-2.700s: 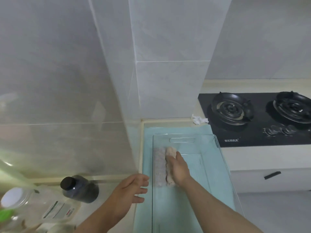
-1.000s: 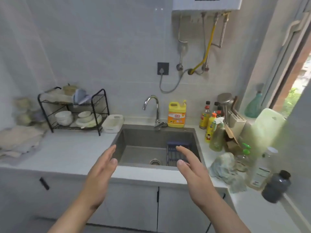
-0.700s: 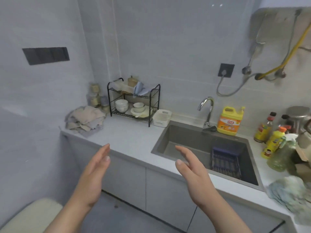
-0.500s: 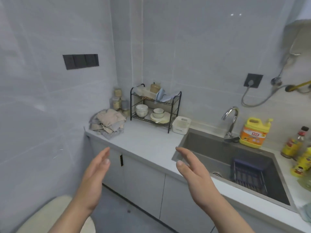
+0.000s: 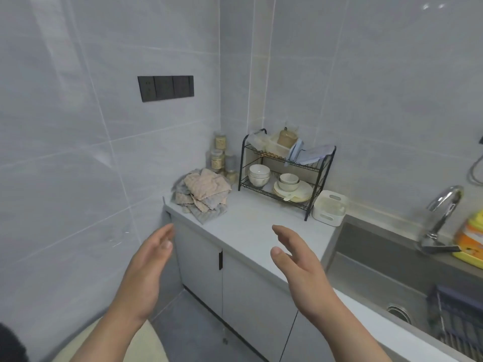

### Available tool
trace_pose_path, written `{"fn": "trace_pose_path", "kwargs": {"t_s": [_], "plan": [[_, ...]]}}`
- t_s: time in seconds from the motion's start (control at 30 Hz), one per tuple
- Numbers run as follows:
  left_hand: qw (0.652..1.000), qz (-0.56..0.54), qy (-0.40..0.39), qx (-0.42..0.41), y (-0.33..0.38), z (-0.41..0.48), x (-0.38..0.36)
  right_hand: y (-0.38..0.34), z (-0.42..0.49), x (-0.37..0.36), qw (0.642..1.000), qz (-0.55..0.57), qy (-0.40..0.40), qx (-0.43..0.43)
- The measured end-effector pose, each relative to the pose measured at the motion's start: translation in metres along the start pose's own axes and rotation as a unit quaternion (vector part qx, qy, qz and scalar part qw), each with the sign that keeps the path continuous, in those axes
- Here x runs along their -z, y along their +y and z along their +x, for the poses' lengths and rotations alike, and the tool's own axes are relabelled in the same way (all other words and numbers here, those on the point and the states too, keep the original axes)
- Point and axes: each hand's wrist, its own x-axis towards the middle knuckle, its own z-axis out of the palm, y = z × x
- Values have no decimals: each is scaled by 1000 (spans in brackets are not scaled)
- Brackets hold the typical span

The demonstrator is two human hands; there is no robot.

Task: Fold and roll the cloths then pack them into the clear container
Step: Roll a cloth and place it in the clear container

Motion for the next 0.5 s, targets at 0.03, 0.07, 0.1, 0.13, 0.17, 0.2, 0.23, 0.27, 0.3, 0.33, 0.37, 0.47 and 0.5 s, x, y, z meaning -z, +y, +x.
{"fn": "trace_pose_path", "kwargs": {"t_s": [0.03,0.07,0.1,0.13,0.17,0.2,0.23,0.27,0.3,0.33,0.37,0.47,0.5], "plan": [[1000,6,4,4,-4,14,-4,4,19,-2,1000,2,-8,3],[1000,14,10,8,-9,29,-9,9,38,-3,1000,6,-15,5],[1000,23,17,11,-14,45,-14,14,58,-3,1000,13,-20,7],[999,32,23,14,-19,62,-19,20,78,-2,999,23,-23,7],[999,38,28,20,-23,79,-26,25,98,0,999,34,-26,6],[998,44,32,24,-26,96,-32,30,117,3,999,42,-29,5],[998,48,35,31,-29,113,-38,34,135,6,998,48,-31,2],[997,51,35,39,-31,130,-44,38,153,9,998,53,-32,-2],[997,54,38,46,-34,145,-49,41,169,12,998,55,-34,-3],[996,56,42,49,-36,158,-53,44,184,14,998,56,-37,-2],[996,58,46,49,-39,172,-56,47,200,14,998,57,-41,-1],[995,72,42,54,-52,204,-63,53,241,11,997,68,-37,-8],[995,74,42,60,-55,213,-64,56,252,9,997,72,-37,-11]]}}
